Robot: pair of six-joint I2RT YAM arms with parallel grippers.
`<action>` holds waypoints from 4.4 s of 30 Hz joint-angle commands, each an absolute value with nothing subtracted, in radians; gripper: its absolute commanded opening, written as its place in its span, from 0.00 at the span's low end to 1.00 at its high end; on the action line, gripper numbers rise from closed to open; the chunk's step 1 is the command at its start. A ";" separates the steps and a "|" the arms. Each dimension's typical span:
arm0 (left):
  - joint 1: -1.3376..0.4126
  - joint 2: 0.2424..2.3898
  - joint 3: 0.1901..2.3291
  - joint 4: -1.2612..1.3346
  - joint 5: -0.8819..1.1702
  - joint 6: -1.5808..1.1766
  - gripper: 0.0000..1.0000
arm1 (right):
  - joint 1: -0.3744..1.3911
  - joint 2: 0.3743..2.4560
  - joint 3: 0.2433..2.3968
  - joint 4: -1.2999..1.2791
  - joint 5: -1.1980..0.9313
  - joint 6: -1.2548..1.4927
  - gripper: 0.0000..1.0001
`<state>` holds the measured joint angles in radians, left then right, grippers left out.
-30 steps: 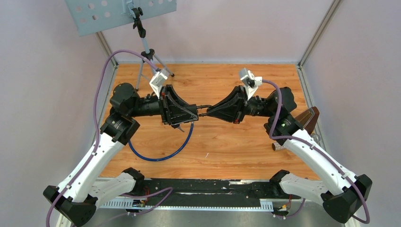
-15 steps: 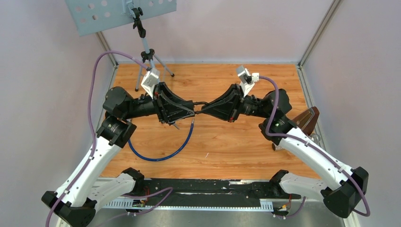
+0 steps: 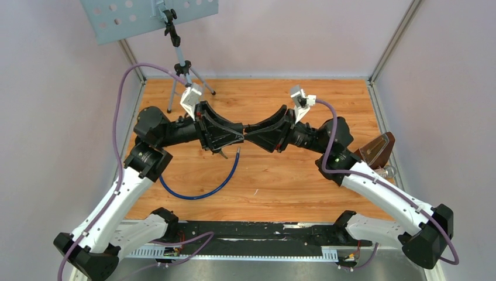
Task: Lock with the key
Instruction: Lock the lock.
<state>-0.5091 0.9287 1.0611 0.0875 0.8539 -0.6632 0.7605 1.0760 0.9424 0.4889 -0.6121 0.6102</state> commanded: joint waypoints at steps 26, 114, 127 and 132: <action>-0.541 0.915 1.080 0.037 0.884 -0.710 0.00 | 0.727 0.919 1.003 0.048 -0.503 0.467 0.58; -0.696 1.150 0.877 0.190 0.706 -0.695 0.00 | 1.057 1.183 0.923 0.736 -0.487 0.654 0.00; -0.645 1.010 0.936 0.045 0.615 -0.718 0.00 | 0.765 0.929 0.820 0.230 -0.253 0.673 0.11; -0.644 0.968 0.939 0.091 0.573 -0.809 0.00 | 0.759 0.888 0.823 0.162 -0.172 0.715 0.38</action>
<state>-0.6403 1.0210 0.9253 0.0227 0.5751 -0.7292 0.7689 0.9382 0.7742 0.1608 -0.2165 0.6403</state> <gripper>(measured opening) 0.412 0.348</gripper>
